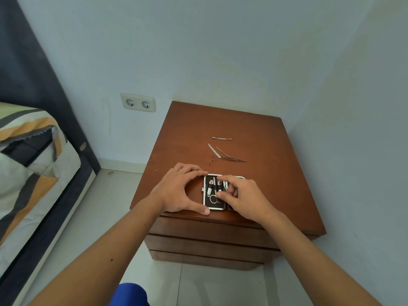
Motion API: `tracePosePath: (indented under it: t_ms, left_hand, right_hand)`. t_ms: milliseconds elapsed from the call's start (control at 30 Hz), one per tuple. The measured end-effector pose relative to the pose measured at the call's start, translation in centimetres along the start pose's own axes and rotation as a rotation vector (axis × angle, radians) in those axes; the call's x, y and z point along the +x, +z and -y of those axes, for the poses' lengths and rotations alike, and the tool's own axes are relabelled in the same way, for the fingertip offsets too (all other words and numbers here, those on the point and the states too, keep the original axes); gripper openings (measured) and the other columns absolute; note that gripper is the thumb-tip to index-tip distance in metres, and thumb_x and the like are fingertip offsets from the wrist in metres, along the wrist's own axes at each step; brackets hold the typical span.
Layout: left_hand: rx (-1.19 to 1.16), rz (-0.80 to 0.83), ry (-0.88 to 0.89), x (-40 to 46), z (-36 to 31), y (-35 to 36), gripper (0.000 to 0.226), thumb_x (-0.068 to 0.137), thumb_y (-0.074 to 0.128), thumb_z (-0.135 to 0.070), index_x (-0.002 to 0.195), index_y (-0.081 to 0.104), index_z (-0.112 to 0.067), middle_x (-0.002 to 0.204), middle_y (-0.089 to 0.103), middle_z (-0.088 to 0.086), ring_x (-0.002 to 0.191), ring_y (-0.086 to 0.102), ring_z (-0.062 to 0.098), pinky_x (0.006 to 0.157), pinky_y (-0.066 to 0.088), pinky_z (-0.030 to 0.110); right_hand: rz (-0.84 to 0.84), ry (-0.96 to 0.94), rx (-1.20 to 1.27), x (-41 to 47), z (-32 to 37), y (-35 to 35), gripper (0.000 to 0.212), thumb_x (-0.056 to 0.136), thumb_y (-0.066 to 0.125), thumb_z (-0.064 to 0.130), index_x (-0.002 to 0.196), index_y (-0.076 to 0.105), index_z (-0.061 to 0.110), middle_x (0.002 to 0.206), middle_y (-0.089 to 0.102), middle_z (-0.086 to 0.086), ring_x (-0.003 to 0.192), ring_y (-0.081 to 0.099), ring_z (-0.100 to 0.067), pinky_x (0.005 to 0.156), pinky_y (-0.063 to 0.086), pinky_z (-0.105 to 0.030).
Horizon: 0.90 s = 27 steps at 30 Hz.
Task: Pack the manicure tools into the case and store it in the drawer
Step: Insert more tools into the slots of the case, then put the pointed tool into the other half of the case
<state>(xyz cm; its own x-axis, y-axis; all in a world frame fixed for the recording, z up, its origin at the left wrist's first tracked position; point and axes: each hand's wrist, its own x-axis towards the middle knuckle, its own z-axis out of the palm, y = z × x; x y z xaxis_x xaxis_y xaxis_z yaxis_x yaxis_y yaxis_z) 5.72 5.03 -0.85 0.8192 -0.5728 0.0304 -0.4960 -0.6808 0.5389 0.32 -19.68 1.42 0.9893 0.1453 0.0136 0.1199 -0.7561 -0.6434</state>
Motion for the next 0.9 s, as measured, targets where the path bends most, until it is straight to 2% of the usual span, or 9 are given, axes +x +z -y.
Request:
tracePosePath:
  t_ms: [100,233,367,433,533,667,733,800,900]
  left_hand:
    - [0.003,0.004,-0.004,0.0,0.0,0.0,0.115,0.057,0.076,-0.092,0.155,0.042,-0.043,0.155,0.039,-0.023,0.141,0.026,0.003,0.12,0.031,0.037]
    - [0.003,0.005,-0.01,0.0,-0.1,0.0,0.116,0.056,0.075,-0.093,0.156,0.042,-0.043,0.156,0.039,-0.023,0.142,0.026,0.004,0.12,0.032,0.038]
    - [-0.004,0.01,-0.016,0.0,-0.1,-0.1,0.116,0.056,0.074,-0.094,0.156,0.042,-0.043,0.156,0.039,-0.023,0.142,0.026,0.004,0.121,0.033,0.04]
    - [-0.001,0.005,-0.015,-0.1,-0.1,-0.1,0.117,0.056,0.074,-0.094,0.155,0.042,-0.043,0.156,0.039,-0.023,0.142,0.027,0.004,0.121,0.033,0.04]
    - [0.0,-0.007,-0.008,-0.1,-0.2,-0.1,0.116,0.055,0.076,-0.092,0.155,0.043,-0.042,0.154,0.04,-0.024,0.141,0.027,0.003,0.12,0.033,0.038]
    - [-0.003,-0.004,-0.014,0.0,-0.1,0.0,0.117,0.055,0.076,-0.093,0.155,0.043,-0.043,0.155,0.039,-0.024,0.142,0.027,0.003,0.121,0.032,0.039]
    - [-0.002,-0.003,-0.015,0.0,-0.1,0.0,0.116,0.055,0.076,-0.093,0.155,0.042,-0.043,0.155,0.039,-0.024,0.141,0.026,0.002,0.12,0.033,0.038]
    - [0.003,-0.002,-0.014,0.0,-0.2,-0.1,0.117,0.055,0.075,-0.094,0.155,0.042,-0.043,0.155,0.038,-0.024,0.142,0.026,0.003,0.121,0.032,0.039]
    - [0.006,0.004,-0.017,0.1,-0.3,-0.2,0.117,0.055,0.074,-0.094,0.155,0.041,-0.043,0.156,0.038,-0.023,0.143,0.026,0.004,0.121,0.032,0.04]
  right_hand:
    - [-0.004,0.01,-0.008,0.0,0.1,0.1,0.042,0.092,0.077,0.033,0.133,0.066,0.031,0.073,0.07,0.006,0.071,0.065,-0.007,0.067,0.048,-0.016]
    - [-0.015,0.018,-0.009,-0.2,0.2,0.3,0.04,0.093,0.076,0.032,0.131,0.066,0.033,0.071,0.069,0.007,0.069,0.064,-0.007,0.07,0.053,-0.025]
    - [-0.002,0.019,0.028,-0.3,-0.1,0.1,0.041,0.091,0.078,0.033,0.13,0.066,0.034,0.074,0.069,0.006,0.07,0.065,-0.009,0.069,0.052,-0.023]
    - [-0.037,0.004,0.049,-0.4,0.0,0.0,0.039,0.091,0.079,0.032,0.128,0.067,0.035,0.073,0.069,0.005,0.067,0.064,-0.009,0.068,0.052,-0.022]
    - [-0.173,-0.006,0.087,0.1,0.1,-0.4,0.028,0.09,0.079,0.03,0.117,0.073,0.033,0.071,0.068,0.005,0.063,0.06,-0.006,0.063,0.049,-0.017]
    - [-0.349,-0.002,0.06,2.8,-0.8,-1.8,0.012,0.09,0.079,0.025,0.102,0.079,0.028,0.08,0.069,0.01,0.07,0.06,-0.006,0.068,0.045,-0.013]
    - [-0.401,-0.014,0.023,4.5,-1.7,-2.4,0.01,0.09,0.079,0.023,0.099,0.08,0.026,0.087,0.068,0.01,0.074,0.06,-0.002,0.075,0.049,-0.02]
    - [-0.389,-0.009,-0.051,6.2,-2.7,-2.6,0.011,0.091,0.078,0.025,0.102,0.08,0.025,0.094,0.066,0.008,0.084,0.06,-0.007,0.083,0.051,-0.027]
    - [-0.318,0.03,-0.172,8.0,-3.9,-2.6,0.015,0.093,0.076,0.03,0.107,0.08,0.026,0.106,0.061,0.006,0.105,0.058,-0.019,0.091,0.042,-0.028]
